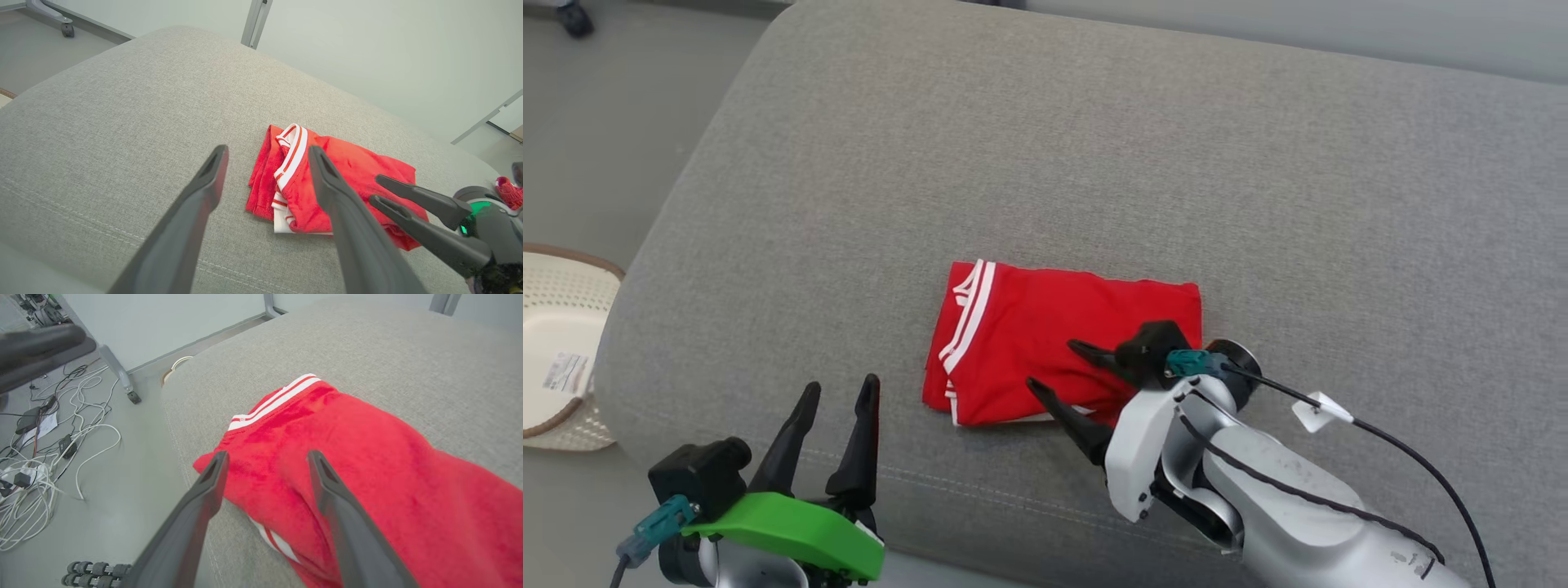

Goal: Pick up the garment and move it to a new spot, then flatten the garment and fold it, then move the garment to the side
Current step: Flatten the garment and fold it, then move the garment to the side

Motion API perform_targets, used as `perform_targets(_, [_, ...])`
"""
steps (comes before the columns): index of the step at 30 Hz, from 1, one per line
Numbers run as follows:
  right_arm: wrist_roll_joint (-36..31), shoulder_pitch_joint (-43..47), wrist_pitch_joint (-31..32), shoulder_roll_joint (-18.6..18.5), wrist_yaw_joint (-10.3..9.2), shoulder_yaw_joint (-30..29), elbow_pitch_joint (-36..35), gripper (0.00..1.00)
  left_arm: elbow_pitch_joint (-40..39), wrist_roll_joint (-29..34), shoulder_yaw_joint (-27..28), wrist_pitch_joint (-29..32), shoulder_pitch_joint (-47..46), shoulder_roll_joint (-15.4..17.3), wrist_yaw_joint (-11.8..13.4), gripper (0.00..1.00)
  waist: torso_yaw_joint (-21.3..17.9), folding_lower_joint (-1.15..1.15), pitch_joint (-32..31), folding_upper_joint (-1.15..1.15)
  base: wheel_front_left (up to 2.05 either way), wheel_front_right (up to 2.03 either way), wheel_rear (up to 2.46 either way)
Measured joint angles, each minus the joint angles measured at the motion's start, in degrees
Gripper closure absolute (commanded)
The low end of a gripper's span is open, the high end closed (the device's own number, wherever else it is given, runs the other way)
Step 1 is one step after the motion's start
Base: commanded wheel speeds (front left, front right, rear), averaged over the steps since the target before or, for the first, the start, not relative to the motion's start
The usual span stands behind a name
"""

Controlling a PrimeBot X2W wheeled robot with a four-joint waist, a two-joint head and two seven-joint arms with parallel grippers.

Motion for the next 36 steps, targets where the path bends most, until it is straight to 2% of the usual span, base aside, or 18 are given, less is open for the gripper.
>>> perform_targets(10, [10.8, 7.5, -4.2, -0.2, -1.86, -10.5, -0.6, 0.0, -2.2, 0.5, 0.4, 0.1, 0.1, 1.3, 0.5, 0.0, -7.1, 0.0, -0.1, 0.0, 0.0, 0.0, 0.0])
perform_targets(18, [17.8, 10.7, -5.1, -0.1, -1.56, -15.9, -0.3, 0.0, -3.7, 1.0, -1.2, 0.7, 0.1, 1.7, 0.4, 0.0, -10.9, 0.0, 1.4, 0.0, 0.0, 0.0, 0.0])
perform_targets(23, [21.0, 10.2, -5.0, -0.1, -0.68, -17.9, 0.3, 0.0, -3.9, 1.1, -2.7, 1.3, -0.1, 1.6, 0.1, 0.0, -10.7, 0.0, 3.4, 0.0, 0.0, 0.0, 0.0])
perform_targets(29, [25.2, 7.2, -3.3, 0.1, 0.64, -19.3, 0.5, 0.0, -3.7, 1.2, -3.4, 1.6, -1.1, 1.4, -0.1, 0.0, -8.3, 0.0, 4.8, 0.0, 0.0, 0.0, 0.0])
perform_targets(36, [28.2, 5.1, -0.5, 0.1, 1.18, -18.6, 0.8, 0.0, -3.0, 1.2, -3.3, 1.6, -1.8, 0.9, -0.1, 0.0, -5.5, 0.0, 6.1, 0.0, 0.0, 0.0, 0.0])
